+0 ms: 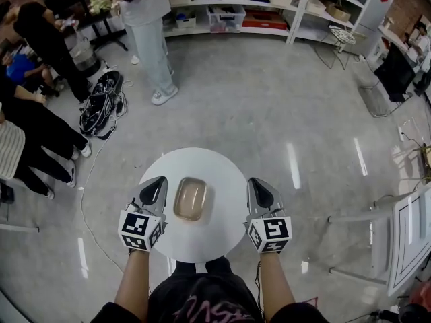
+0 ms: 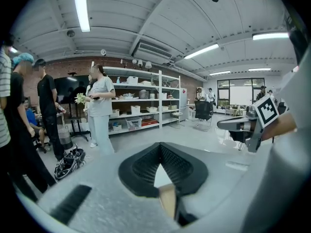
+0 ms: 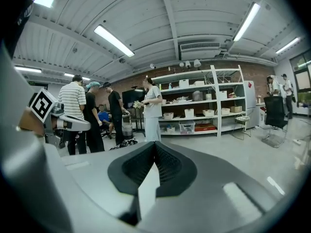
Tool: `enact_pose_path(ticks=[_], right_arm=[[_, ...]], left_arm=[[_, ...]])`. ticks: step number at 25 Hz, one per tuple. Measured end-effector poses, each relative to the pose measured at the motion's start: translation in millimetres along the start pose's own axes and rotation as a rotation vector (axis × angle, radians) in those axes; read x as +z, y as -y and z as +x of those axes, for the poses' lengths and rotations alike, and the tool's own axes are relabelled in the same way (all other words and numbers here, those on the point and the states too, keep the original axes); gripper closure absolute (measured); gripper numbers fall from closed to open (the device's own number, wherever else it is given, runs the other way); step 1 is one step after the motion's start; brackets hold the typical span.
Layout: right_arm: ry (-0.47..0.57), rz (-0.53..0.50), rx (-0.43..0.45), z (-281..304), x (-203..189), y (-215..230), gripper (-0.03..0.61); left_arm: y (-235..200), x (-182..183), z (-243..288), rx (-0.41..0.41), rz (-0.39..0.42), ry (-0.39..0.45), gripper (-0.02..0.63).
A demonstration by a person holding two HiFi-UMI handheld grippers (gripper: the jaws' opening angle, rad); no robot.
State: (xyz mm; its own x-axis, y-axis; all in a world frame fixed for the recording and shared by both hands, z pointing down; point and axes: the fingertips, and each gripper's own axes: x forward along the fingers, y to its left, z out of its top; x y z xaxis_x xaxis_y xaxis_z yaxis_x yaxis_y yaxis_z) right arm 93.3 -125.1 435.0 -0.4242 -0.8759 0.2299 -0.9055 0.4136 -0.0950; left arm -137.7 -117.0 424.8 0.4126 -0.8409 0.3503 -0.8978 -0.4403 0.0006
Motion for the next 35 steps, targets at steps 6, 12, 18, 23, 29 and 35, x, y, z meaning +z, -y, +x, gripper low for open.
enact_pose_path(ticks=[6,12,18,23,29,35], right_arm=[[-0.032,0.016,-0.015,10,-19,-8,0.571],[-0.070,0.041,-0.020,19,-43,-6,0.571],[-0.103,0.060,-0.021,25,-65,-3,0.571],[-0.126,0.079,-0.026,31,-78,0,0.571],[-0.164,0.098,-0.019,35,-106,-5,0.571],[-0.194,0.109,-0.007,41,-126,-6,0.571]], left_arm=[[-5,-20,10,-0.023,-0.014,-0.034,0.615],[1,-39,28,-0.045,-0.033,-0.072,0.615],[8,-58,40,-0.061,-0.046,-0.107,0.615],[9,-75,49,-0.068,-0.056,-0.147,0.615],[14,-105,55,-0.070,-0.082,-0.196,0.615],[21,-131,62,-0.074,-0.099,-0.243,0.615]])
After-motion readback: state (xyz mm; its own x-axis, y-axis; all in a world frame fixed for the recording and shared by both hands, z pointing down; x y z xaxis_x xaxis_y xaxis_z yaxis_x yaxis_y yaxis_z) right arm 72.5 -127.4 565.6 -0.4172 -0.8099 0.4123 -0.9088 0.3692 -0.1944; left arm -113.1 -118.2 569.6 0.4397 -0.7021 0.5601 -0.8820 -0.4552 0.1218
